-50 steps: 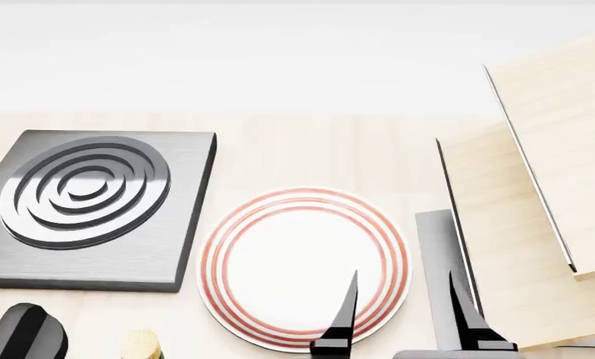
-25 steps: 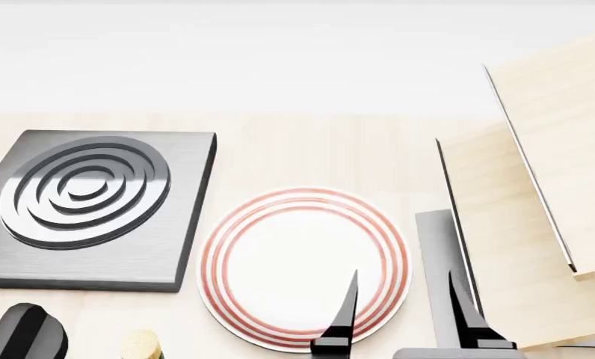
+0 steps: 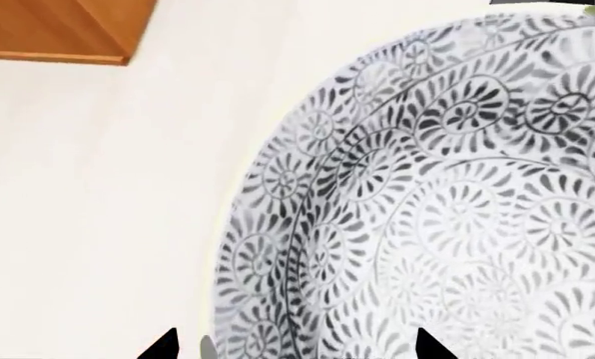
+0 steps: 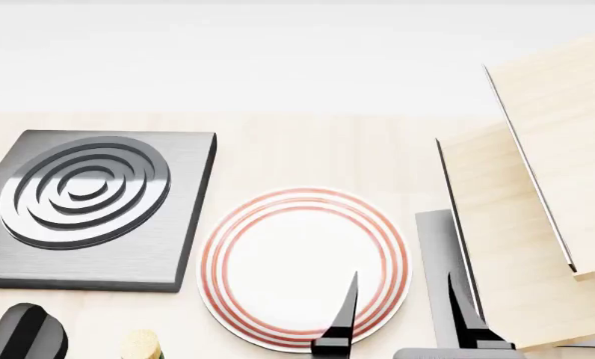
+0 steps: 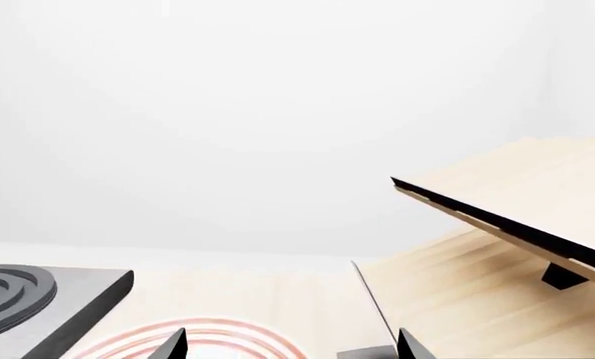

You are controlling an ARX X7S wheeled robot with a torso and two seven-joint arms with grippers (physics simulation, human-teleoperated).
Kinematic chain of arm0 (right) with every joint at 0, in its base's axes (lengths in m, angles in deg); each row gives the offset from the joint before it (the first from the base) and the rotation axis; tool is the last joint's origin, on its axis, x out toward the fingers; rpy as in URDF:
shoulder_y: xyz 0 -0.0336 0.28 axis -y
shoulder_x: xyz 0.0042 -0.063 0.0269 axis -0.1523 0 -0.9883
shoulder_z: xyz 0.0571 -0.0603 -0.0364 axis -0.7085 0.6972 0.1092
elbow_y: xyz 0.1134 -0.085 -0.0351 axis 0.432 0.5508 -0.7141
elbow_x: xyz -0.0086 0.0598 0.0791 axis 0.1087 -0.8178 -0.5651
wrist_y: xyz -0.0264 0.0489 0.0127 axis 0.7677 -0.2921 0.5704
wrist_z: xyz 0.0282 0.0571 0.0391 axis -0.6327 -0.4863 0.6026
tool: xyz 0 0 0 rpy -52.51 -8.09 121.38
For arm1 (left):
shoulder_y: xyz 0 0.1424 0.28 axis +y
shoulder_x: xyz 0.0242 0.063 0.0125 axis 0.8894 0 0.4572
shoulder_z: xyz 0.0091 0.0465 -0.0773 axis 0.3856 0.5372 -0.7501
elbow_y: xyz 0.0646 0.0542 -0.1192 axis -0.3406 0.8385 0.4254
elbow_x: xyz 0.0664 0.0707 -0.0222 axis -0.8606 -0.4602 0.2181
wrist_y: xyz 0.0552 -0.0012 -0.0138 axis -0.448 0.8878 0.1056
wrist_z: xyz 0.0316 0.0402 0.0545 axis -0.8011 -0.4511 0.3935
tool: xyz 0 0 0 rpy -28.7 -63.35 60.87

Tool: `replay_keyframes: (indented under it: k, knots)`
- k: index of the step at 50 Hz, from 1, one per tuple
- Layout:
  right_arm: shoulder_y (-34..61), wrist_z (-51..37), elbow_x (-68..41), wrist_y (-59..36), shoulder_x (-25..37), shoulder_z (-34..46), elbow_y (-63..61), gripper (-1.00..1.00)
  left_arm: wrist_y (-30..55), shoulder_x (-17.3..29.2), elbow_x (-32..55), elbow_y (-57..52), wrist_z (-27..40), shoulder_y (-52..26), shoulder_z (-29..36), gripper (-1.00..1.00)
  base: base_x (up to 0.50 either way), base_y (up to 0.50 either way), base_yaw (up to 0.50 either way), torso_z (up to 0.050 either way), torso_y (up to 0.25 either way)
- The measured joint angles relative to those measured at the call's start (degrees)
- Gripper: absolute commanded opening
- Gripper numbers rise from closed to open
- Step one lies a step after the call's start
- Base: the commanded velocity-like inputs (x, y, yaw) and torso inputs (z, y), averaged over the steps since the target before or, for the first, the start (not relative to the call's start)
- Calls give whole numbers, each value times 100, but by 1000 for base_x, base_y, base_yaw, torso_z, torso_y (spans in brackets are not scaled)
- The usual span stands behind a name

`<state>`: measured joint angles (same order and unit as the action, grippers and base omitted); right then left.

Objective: Pick up the akita bowl and put it on the plate.

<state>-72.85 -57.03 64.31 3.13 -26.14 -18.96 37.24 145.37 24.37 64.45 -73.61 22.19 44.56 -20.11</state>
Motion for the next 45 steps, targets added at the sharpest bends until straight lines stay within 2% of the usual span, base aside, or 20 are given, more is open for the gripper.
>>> replay_keyframes:
  k: [7, 8, 28, 45]
  knots:
    - [4, -3, -13, 14, 2, 8, 24, 100, 1, 0, -77, 93, -15, -54, 155, 100, 0, 0, 0, 0, 0]
    - [4, -4, -15, 16, 3, 9, 26, 100, 0, -1, -90, 107, -18, -66, 185, -100, 0, 0, 0, 0, 0]
    - [-30, -14, -66, 93, 36, 18, 25, 100, -79, 99, -437, 165, 163, -628, 851, -100, 4, 0, -4, -2, 0]
    - [-10, -12, -111, 132, 34, 30, 94, 100, -313, 87, -766, -187, 97, -377, 740, -100, 3, 0, -2, -2, 0]
